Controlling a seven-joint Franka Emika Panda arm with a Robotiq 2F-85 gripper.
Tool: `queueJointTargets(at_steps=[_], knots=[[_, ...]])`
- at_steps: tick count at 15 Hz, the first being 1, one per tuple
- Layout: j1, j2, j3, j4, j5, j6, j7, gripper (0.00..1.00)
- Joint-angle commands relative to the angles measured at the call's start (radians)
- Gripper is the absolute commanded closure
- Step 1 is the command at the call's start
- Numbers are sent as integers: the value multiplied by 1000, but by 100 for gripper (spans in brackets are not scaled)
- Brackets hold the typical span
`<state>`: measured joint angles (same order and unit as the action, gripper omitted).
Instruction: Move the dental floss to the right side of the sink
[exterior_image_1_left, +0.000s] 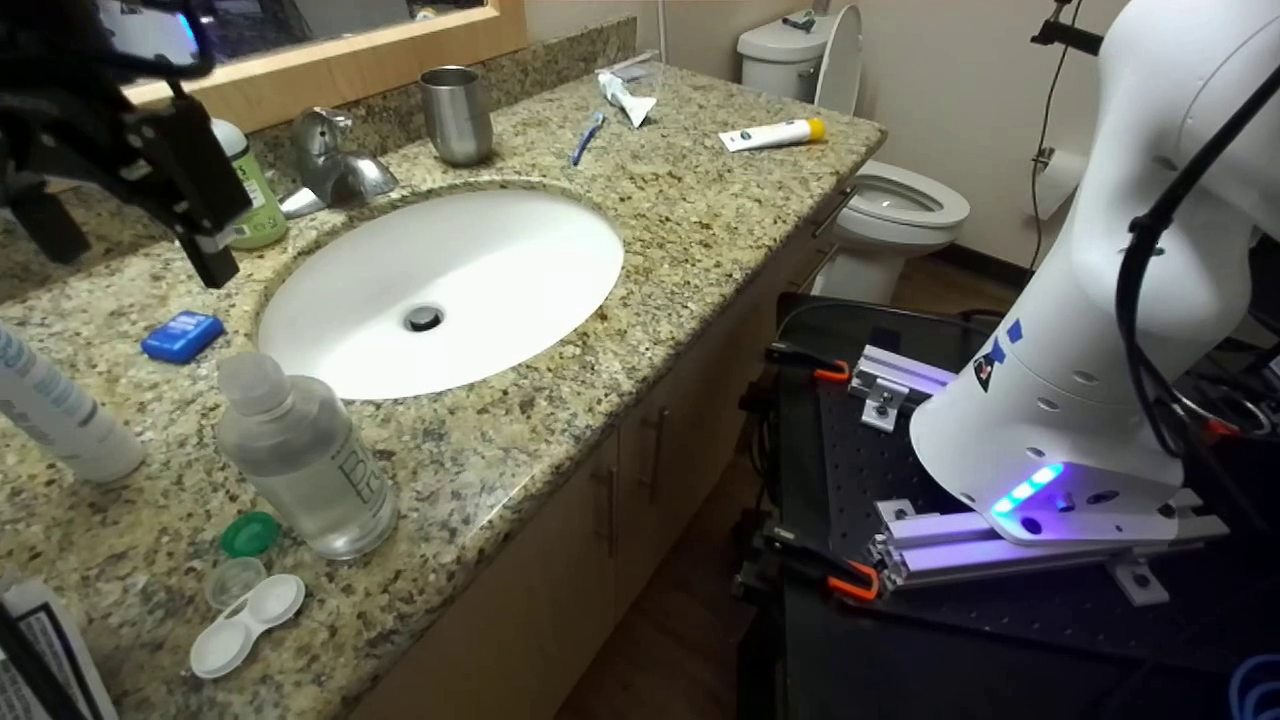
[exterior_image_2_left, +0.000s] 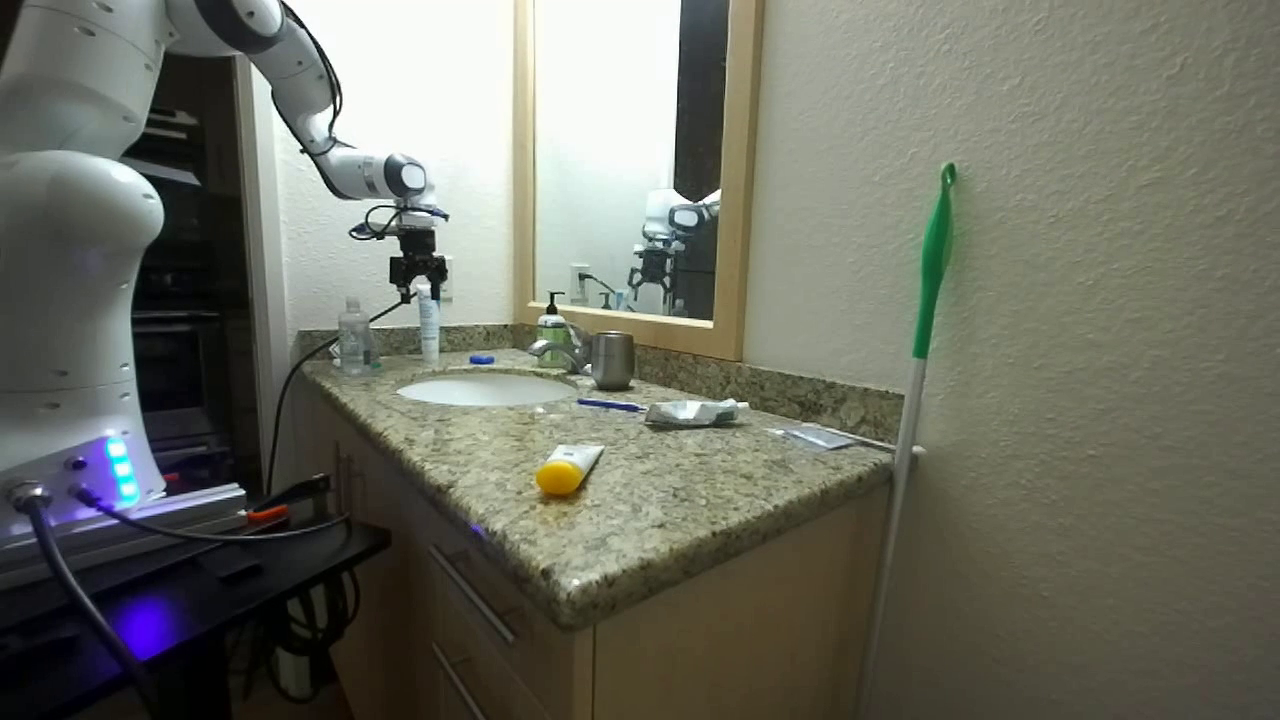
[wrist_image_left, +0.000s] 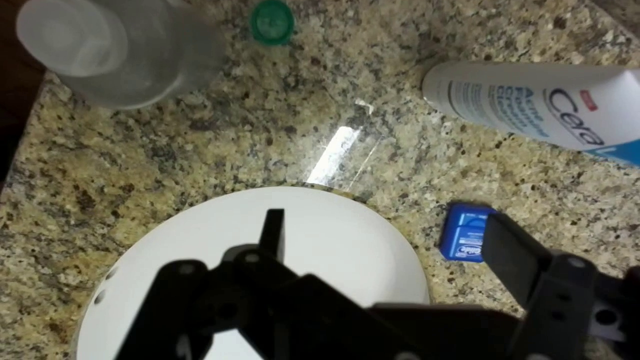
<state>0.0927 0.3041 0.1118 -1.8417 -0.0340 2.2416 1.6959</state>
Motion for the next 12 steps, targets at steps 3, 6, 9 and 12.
queueJointTargets(at_steps=[3,6,9,12], knots=[[64,75,-104,86,-117,74,125,0],[76,180,-118,237,-94,8,179,0],[56,288,-95,416,23,-164,153,0],[76,272,-117,384,3,-155,168,0]])
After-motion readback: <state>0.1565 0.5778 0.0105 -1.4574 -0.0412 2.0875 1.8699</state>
